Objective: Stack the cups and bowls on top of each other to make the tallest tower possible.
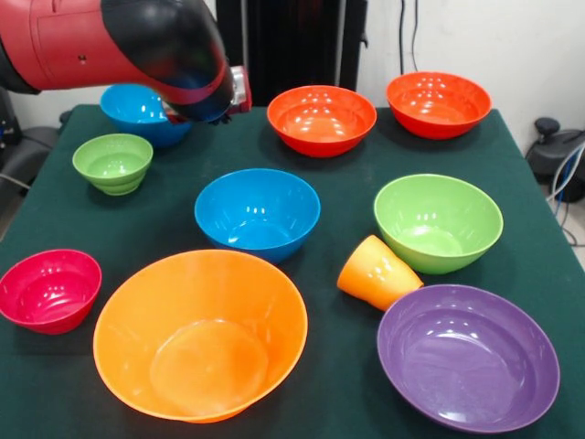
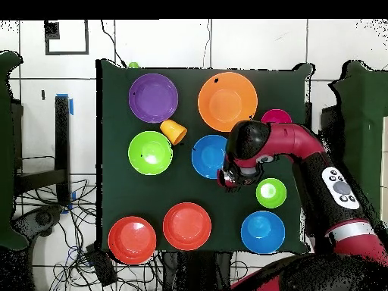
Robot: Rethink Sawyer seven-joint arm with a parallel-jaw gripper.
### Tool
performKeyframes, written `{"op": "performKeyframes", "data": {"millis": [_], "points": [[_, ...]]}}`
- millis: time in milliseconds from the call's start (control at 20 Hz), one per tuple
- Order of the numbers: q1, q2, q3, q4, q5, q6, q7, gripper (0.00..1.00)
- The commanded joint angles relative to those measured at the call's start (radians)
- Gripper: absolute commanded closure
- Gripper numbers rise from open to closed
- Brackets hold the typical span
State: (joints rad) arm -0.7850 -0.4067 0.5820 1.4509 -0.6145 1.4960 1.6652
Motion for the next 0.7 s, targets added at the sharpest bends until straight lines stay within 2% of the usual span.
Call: {"op": "performKeyframes", "data": {"millis": [50, 150, 300, 450, 700], "points": [[0.007, 0.031, 0.046, -0.040, 0.002, -0.107, -0.163, 1.00], [-0.004, 0.030, 0.061, -0.030, 0.002, -0.186, -0.145, 1.00], [-0.040, 0.022, 0.101, 0.003, -0.019, -0.408, -0.115, 1.00], [-0.069, 0.012, 0.108, 0.045, -0.072, -0.625, -0.070, 1.00], [-0.087, 0.020, 0.087, 0.085, -0.097, -0.822, -0.046, 1.00]]}}
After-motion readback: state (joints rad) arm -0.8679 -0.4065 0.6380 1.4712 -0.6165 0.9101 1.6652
